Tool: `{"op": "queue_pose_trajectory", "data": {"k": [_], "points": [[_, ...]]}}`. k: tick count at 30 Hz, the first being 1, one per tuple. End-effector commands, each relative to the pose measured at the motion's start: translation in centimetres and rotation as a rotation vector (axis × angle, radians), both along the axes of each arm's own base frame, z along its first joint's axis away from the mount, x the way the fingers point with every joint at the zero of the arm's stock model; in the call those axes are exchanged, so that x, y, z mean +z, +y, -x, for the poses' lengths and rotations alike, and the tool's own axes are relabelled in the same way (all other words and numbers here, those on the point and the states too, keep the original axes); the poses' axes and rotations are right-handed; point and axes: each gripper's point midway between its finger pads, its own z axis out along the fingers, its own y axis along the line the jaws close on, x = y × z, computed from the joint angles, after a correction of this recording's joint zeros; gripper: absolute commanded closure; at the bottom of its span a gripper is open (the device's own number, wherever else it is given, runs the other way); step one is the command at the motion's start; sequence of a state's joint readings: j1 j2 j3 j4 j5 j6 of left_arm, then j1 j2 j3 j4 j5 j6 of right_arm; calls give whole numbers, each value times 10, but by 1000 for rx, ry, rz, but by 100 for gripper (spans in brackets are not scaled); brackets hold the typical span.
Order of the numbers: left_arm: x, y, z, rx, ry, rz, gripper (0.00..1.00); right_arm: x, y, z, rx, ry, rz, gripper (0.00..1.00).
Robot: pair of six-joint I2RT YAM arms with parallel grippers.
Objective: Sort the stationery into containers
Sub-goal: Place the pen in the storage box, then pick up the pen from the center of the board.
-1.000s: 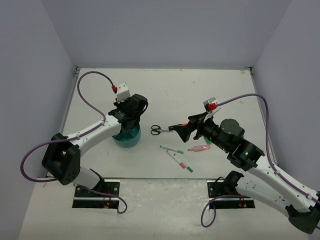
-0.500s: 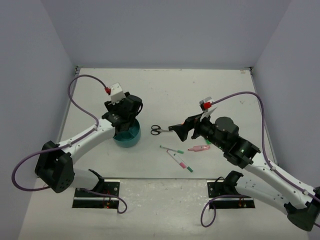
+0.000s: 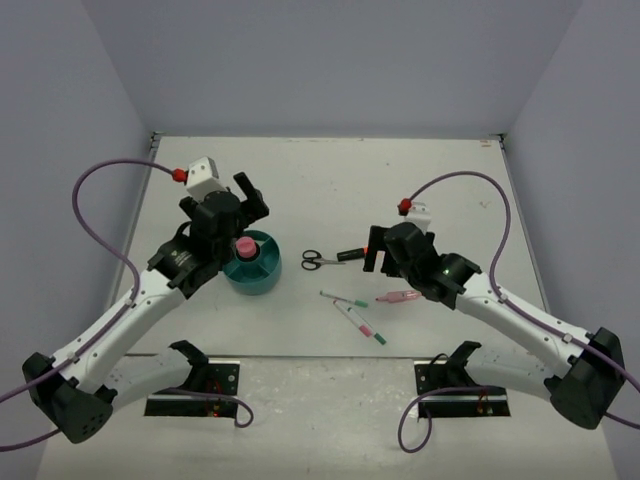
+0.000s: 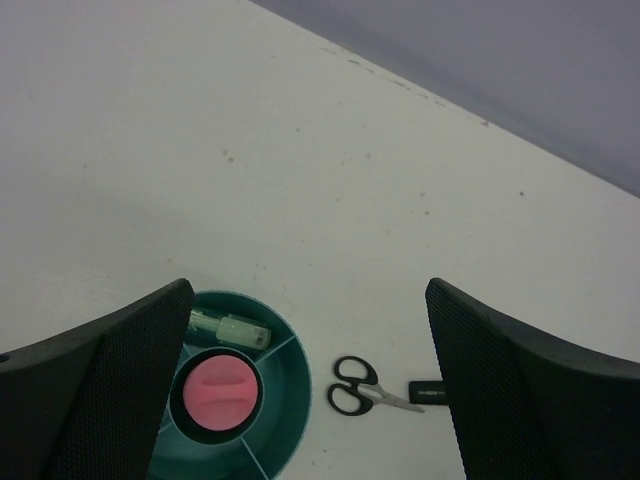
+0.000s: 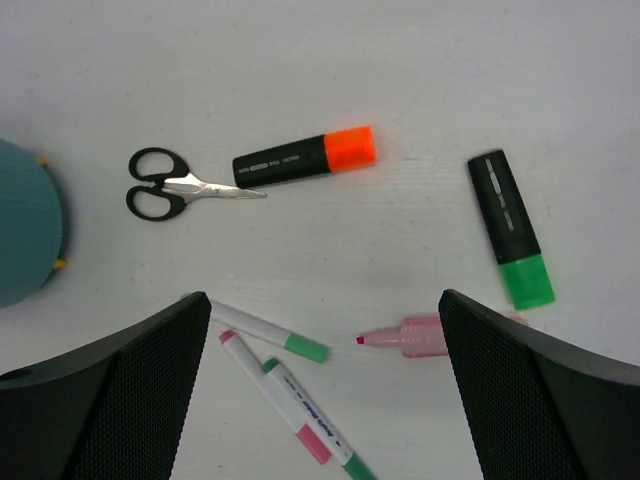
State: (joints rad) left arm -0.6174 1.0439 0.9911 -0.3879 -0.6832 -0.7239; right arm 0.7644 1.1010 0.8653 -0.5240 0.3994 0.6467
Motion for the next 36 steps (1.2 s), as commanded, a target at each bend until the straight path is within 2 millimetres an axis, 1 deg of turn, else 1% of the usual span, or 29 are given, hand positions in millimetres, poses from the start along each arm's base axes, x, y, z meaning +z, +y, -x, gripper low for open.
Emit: {"op": "queue_pose_trajectory", "data": {"k": [1, 2, 3, 5, 7, 9, 11, 16, 19, 24, 26, 30, 31, 34, 36], "points": [[8, 1, 23, -94, 3, 6, 0, -17, -21, 3, -333, -1, -208, 1], [7, 5, 31, -105, 2, 7, 0, -23, -23, 4, -390, 8, -252, 3], [7, 7, 34, -110, 4, 1, 0, -31, -31, 8, -505, 33, -300, 9], [10, 11, 42, -130, 2, -11, 0, -49, -47, 19, -677, 87, -322, 14], [15, 15, 49, -138, 3, -22, 0, -59, -59, 29, -815, 128, -327, 10], [16, 19, 53, -139, 5, -34, 0, -63, -62, 32, -885, 161, -306, 6], [15, 22, 56, -140, 9, -46, 0, -65, -65, 37, -966, 198, -288, 5], [5, 18, 60, -178, 33, -57, 0, -85, -84, 58, -1195, 265, -173, 5], [-3, 12, 60, -215, 52, -67, 0, -89, -86, 56, -1226, 256, -155, 6], [-7, 5, 60, -252, 66, -68, 0, -92, -87, 41, -1237, 237, -160, 13], [-6, 4, 60, -256, 57, -62, 0, -94, -81, 27, -1198, 230, -195, 14], [-6, 3, 60, -265, 54, -60, 0, -106, -75, 18, -1165, 259, -199, 15], [-6, 2, 60, -268, 55, -59, 0, -109, -73, 18, -1162, 273, -188, 17], [-8, 0, 59, -277, 59, -58, 0, -122, -65, 19, -1152, 330, -150, 26], [-8, -1, 59, -279, 59, -58, 0, -127, -60, 18, -1151, 349, -149, 32]]}}
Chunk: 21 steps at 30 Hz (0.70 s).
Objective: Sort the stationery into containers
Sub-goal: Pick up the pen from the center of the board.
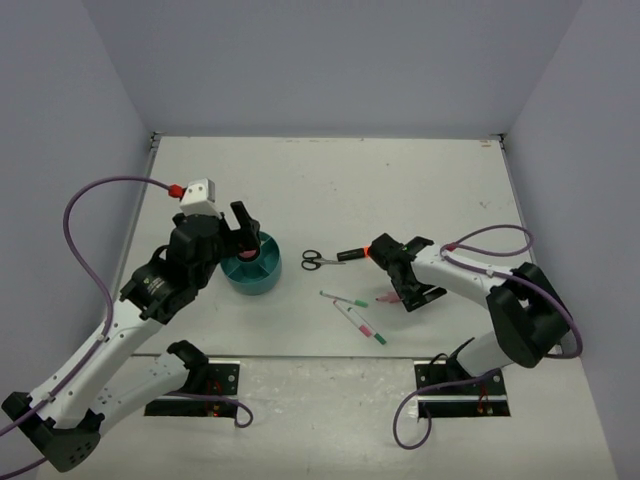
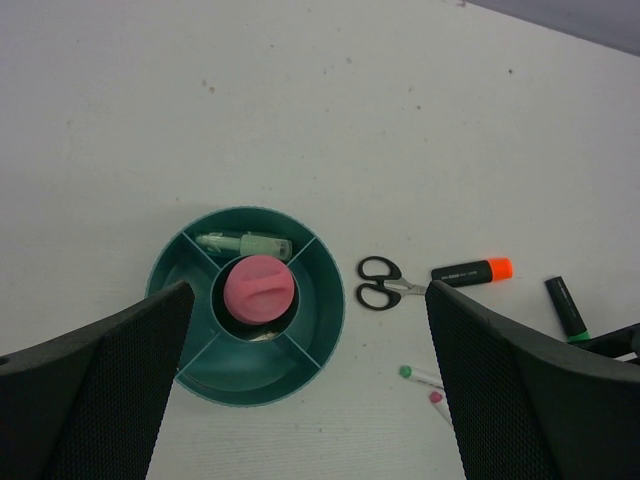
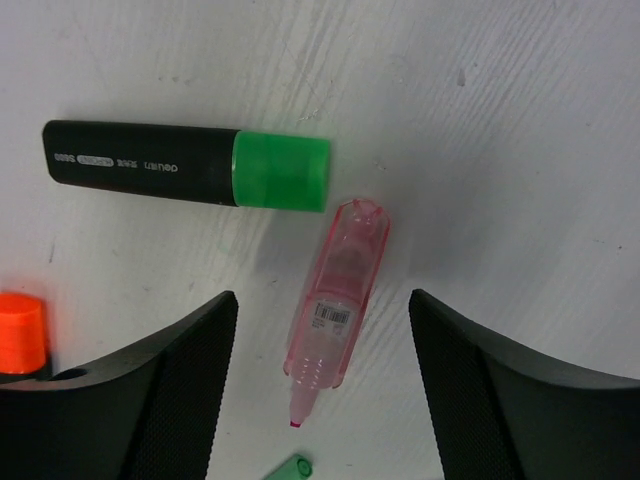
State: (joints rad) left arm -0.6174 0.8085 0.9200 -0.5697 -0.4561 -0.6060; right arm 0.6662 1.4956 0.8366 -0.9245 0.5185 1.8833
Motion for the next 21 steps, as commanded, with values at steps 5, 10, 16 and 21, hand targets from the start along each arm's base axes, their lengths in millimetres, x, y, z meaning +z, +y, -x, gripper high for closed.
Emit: {"op": "queue_pose_trajectory", "data": {"k": [5, 10, 16, 21], "points": [[5, -4, -1, -36, -21, -12, 0, -21, 25, -8, 17, 35, -78, 54], [3, -5, -2, -40, -18, -12, 0, -30, 23, 0, -9, 60, -89, 66], [-2, -15, -3, -78, -7, 9, 0, -20, 26, 1, -26, 3, -151, 82], [0, -42, 1, -212, -16, 78, 0, 16, 35, -16, 100, -90, -153, 100]]}}
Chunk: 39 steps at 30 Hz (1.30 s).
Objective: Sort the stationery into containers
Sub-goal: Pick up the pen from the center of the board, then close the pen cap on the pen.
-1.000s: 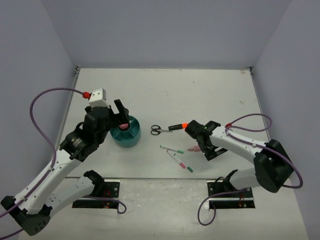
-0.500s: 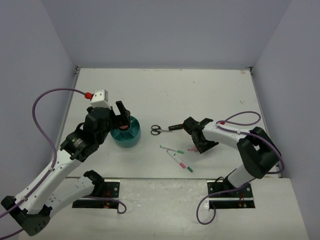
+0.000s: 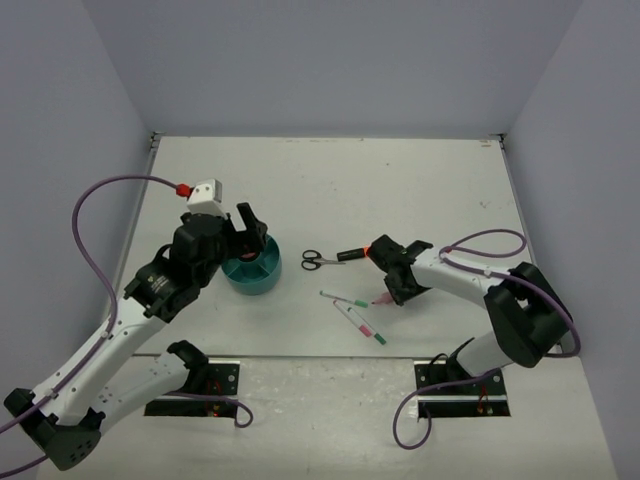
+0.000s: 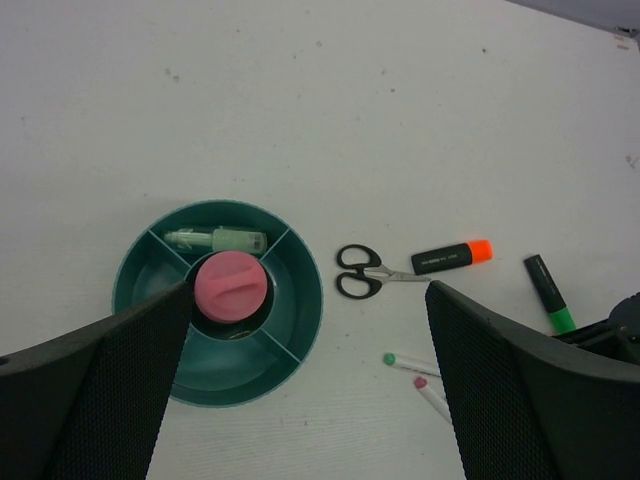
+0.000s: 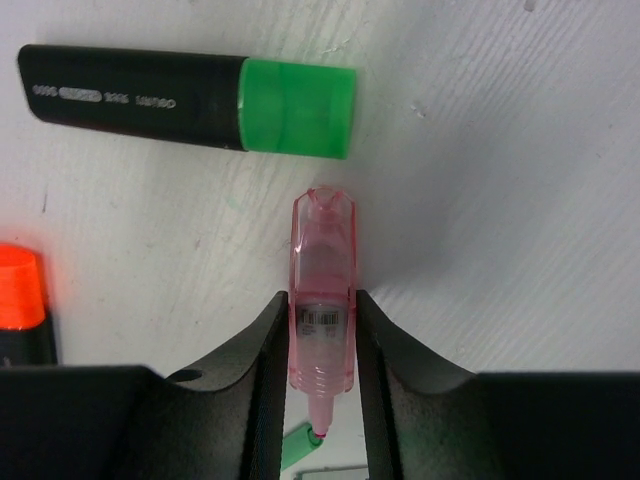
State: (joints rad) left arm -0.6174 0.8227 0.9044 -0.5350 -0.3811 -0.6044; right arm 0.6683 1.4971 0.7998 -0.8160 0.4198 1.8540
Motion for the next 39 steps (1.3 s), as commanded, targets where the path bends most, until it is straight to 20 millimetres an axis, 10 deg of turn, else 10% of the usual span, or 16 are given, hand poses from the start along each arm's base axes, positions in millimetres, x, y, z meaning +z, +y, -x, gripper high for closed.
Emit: {"op": "queue_pose_trajectory", "data": {"k": [1, 9, 15, 26, 39], "points": [[7, -35, 3, -186, -41, 70, 0, 41, 20, -27, 100, -153, -53, 100], [31, -127, 59, -815, -162, 324, 0, 136, 41, -52, 439, -459, 17, 100], [5, -164, 79, -1012, -117, 424, 7, 224, 78, -53, 705, -711, 90, 100], [-3, -209, 77, -1084, -92, 456, 37, 258, 114, -44, 870, -792, 104, 100], [-4, -216, 56, -989, -102, 462, 52, 263, 136, -33, 935, -816, 54, 100]]}}
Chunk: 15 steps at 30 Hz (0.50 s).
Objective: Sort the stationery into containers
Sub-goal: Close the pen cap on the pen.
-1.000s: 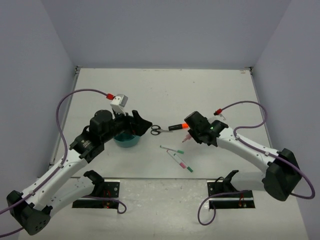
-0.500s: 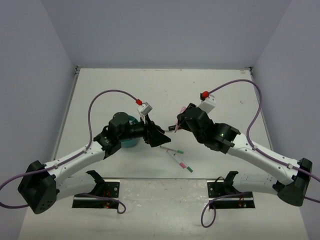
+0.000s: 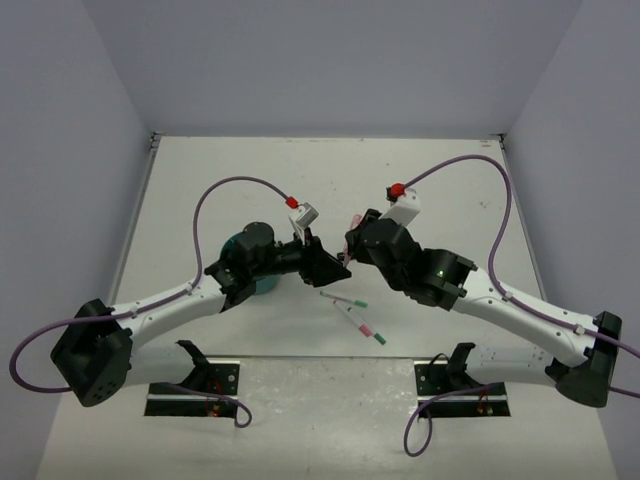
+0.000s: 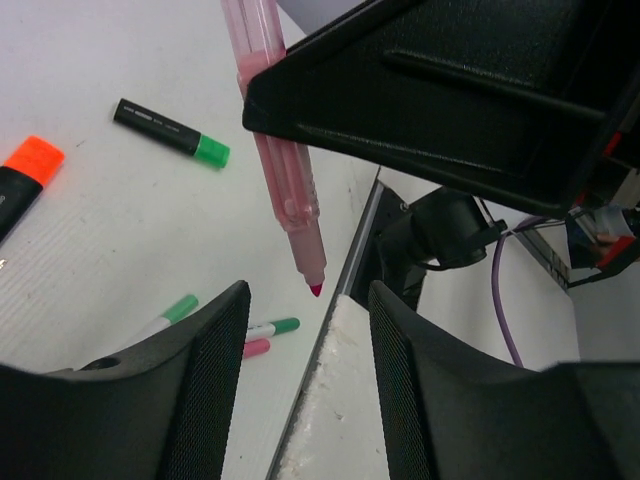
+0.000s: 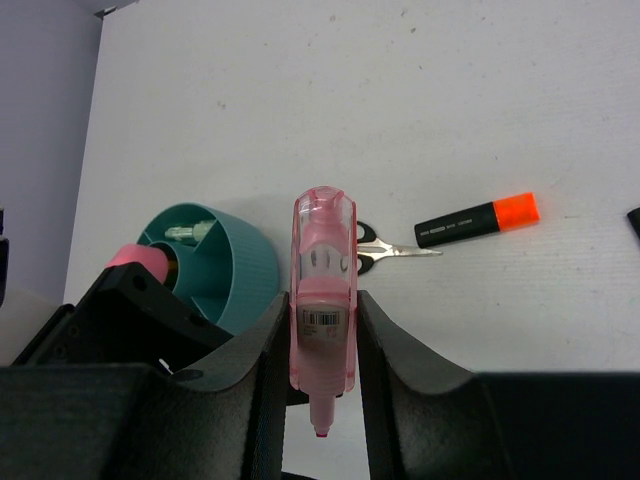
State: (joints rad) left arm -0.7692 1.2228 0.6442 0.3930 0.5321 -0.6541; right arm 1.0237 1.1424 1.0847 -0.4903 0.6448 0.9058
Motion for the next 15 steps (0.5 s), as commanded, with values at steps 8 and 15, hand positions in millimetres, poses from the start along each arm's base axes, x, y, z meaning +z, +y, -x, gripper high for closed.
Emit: {"op": "queue_pose_trajectory", "data": {"k": [8, 15], "points": [[44, -7, -15, 57, -86, 126, 79, 28, 28, 4, 44, -56, -51, 100], [36, -7, -13, 45, -74, 105, 100, 28, 26, 2, 25, -61, -51, 100]]}}
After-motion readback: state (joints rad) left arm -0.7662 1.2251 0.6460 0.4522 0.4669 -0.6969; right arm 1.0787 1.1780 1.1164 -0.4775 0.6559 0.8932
